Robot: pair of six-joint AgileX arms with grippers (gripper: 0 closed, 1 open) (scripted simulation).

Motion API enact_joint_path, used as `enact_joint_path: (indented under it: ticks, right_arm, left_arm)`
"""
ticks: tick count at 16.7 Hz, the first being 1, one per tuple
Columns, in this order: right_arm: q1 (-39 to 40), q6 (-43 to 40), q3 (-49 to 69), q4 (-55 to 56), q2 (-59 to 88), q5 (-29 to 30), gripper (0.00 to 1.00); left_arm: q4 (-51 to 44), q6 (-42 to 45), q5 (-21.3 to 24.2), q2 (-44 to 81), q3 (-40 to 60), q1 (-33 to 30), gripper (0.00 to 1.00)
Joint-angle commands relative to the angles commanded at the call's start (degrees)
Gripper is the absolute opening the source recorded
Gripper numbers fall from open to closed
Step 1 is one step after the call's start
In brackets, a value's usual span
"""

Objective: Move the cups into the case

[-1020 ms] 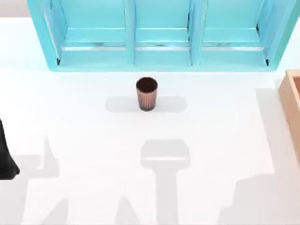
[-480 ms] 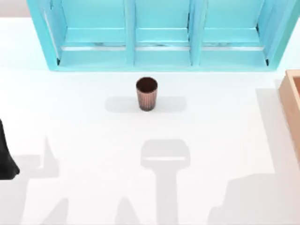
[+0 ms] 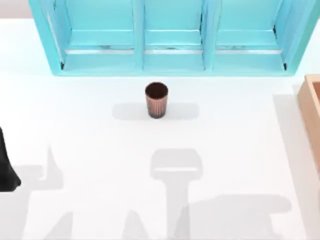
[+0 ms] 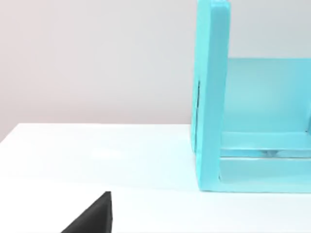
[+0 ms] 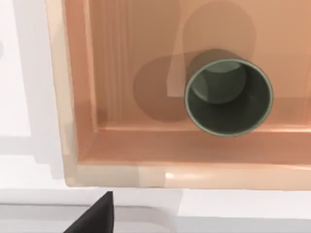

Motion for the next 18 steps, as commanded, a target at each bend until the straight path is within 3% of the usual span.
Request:
enact_joint_path:
  ticks: [8, 12, 18]
  right_arm:
    - [3.78, 3.76, 3.88, -0.02, 3.86, 0.78, 1.0]
    - [15.1, 15.26, 17.44, 0.26, 16.92, 3.54, 1.0]
    - [39.21, 38.92, 47.63, 2.29, 43.73, 9.47, 1.0]
  left_arm:
    - [0.0, 0.0, 0.0, 0.0, 0.0, 0.0, 1.0]
    - [0.0, 0.0, 0.0, 0.0, 0.0, 0.0, 1.0]
    - [0.0, 0.0, 0.0, 0.0, 0.0, 0.0, 1.0]
